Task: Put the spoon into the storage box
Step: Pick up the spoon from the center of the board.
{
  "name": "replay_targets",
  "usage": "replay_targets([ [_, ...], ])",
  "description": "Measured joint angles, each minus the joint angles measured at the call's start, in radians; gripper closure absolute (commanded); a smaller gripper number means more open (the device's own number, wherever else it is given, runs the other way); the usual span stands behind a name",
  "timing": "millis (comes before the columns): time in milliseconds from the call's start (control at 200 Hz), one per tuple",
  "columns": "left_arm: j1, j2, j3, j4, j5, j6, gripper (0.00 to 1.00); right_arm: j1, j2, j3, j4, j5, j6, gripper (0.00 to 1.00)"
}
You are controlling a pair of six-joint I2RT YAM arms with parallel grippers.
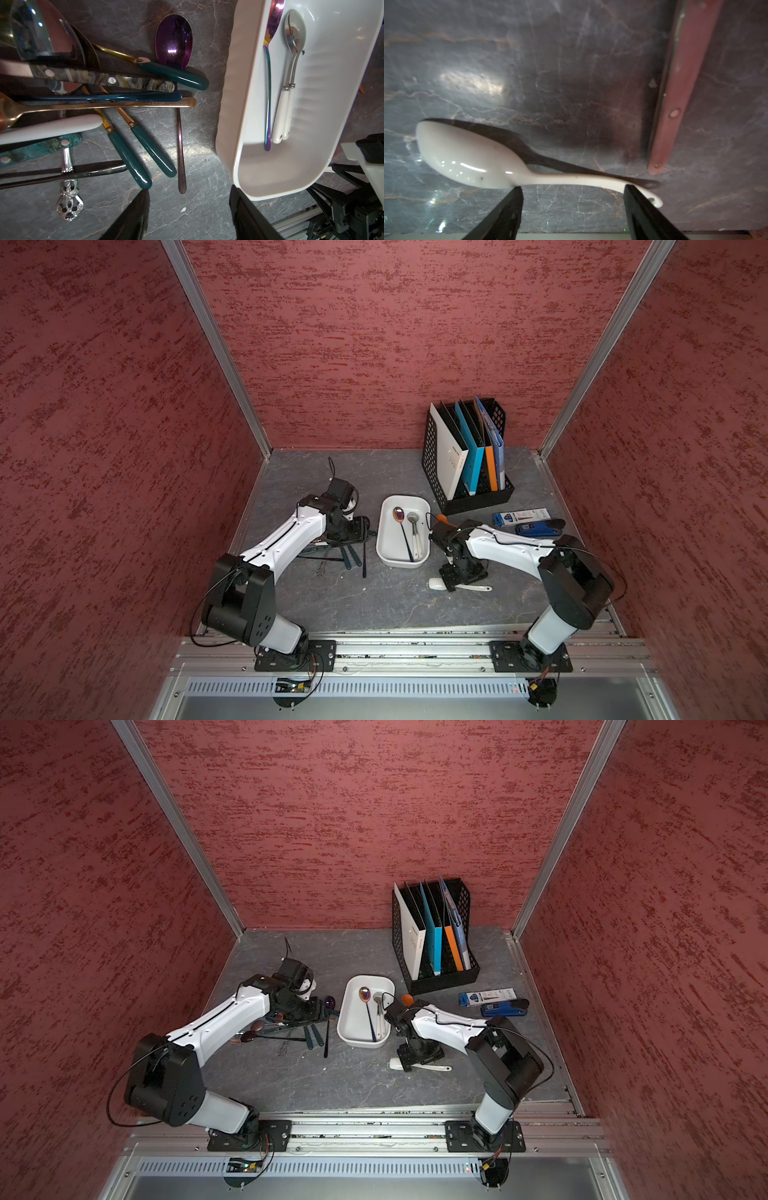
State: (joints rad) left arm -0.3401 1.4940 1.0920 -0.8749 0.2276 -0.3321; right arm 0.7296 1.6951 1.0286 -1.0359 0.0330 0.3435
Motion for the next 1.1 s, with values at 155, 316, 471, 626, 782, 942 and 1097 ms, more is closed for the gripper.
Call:
replay_targets([
  [155,0.008,0.000,0.000,0.001,0.001,0.000,0.35,0.000,0.051,0.045,0.012,0.003,-0.042,0.20],
  [316,0.014,0.000,0.000,0.000,0.002,0.000,0.35,0.000,0.076,0.050,0.036,-0.003,-0.068,0.21],
  [471,0.016,0.000,0.000,0.000,0.002,0.000,0.35,0.000,0.082,0.053,0.048,-0.033,-0.072,0.27],
  [626,0.017,0.000,0.000,0.000,0.002,0.000,0.35,-0.004,0.068,0.027,0.088,-0.084,-0.062,0.33],
  [782,0.019,0.001,0.000,0.000,0.003,0.001,0.35,-0.007,0.041,-0.007,0.121,-0.097,-0.032,0.38],
  [942,0.019,0.011,0.006,-0.002,0.003,0.001,0.35,-0.008,0.018,-0.033,0.147,-0.092,0.015,0.43],
  [1097,0.019,0.013,0.011,-0.004,0.005,0.001,0.35,-0.013,0.018,-0.035,0.150,-0.094,0.071,0.54],
])
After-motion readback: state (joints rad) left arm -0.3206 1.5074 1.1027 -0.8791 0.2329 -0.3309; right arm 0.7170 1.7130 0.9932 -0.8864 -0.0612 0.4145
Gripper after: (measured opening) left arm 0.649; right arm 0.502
